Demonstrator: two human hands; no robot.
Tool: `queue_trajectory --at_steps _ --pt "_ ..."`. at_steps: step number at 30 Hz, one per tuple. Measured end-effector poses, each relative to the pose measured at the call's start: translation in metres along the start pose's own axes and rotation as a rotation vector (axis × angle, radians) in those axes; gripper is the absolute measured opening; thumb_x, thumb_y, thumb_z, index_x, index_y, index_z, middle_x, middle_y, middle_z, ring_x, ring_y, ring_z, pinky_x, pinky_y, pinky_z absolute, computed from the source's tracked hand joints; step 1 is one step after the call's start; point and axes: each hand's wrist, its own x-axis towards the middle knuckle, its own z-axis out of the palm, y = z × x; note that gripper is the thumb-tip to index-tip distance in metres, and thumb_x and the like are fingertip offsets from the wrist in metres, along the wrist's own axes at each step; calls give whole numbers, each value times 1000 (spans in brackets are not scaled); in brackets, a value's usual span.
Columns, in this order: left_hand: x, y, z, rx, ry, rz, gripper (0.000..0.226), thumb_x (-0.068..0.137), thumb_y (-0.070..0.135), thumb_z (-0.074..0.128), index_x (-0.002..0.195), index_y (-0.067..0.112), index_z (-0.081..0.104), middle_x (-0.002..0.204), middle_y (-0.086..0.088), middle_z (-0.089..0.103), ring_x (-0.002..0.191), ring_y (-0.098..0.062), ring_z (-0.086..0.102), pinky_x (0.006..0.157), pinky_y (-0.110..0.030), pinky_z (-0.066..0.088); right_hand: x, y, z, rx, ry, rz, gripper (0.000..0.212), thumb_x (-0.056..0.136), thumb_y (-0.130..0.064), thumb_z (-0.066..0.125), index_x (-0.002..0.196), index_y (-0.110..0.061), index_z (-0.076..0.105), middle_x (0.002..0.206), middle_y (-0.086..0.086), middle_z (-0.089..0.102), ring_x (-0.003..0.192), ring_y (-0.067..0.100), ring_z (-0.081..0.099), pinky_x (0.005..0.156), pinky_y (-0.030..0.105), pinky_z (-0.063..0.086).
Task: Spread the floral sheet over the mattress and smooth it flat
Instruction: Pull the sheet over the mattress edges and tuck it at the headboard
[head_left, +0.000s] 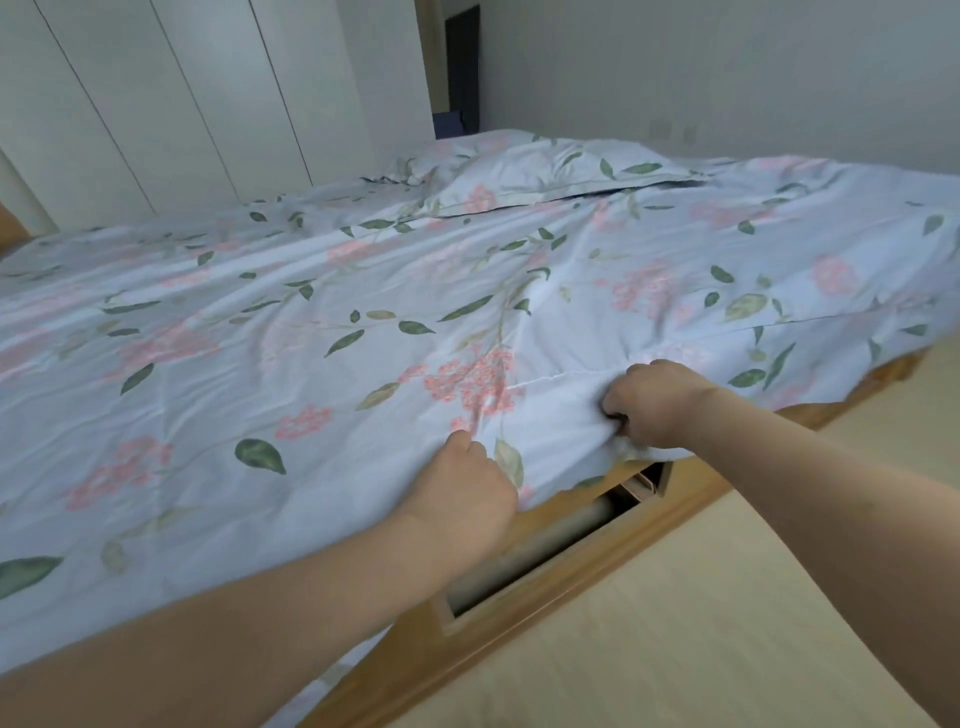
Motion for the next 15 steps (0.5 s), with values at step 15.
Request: queue_trajectory --at_steps 15 --pt "52 93 -27 -729 -247 406 17 91 15 48 84 4 59 81 -12 61 77 -30 53 65 -35 42 -53 55 52 372 -639 211 27 89 -27 59 112 -13 62 99 -2 61 84 17 55 63 25 42"
